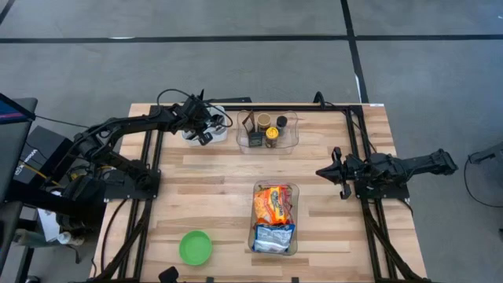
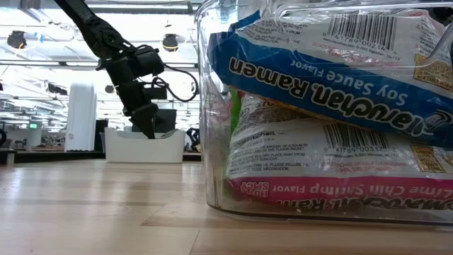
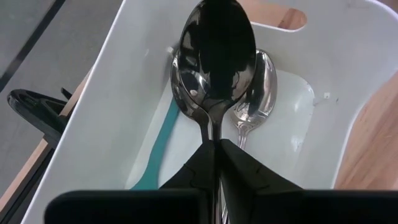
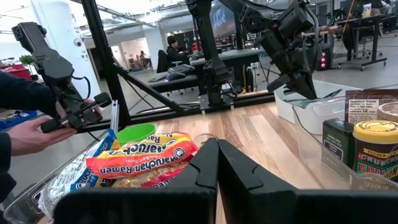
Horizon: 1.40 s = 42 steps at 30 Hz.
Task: Pick & Place Food Item
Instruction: Put the black spoon into the white bin, then return to Home Position
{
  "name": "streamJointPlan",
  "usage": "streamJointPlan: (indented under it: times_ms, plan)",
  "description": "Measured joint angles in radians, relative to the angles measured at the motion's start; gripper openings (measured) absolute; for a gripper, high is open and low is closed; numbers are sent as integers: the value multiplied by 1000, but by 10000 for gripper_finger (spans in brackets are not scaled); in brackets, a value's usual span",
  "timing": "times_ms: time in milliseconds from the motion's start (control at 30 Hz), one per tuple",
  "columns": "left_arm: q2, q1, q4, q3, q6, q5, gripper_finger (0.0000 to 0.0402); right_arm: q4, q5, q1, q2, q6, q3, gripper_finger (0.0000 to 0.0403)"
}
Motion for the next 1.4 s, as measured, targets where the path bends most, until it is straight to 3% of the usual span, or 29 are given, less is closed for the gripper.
streamJointPlan:
  times_ms: [633,1033,1400]
  plan:
    - [0,-1,1,0,-34,-3,25,0,0,0,0,0,0,0]
    - [0,-1,1,0,-34,-3,65,0,0,0,0,0,0,0]
    - [-13,-6,3,0,-104,90,62,0,0,0,0,0,0,0]
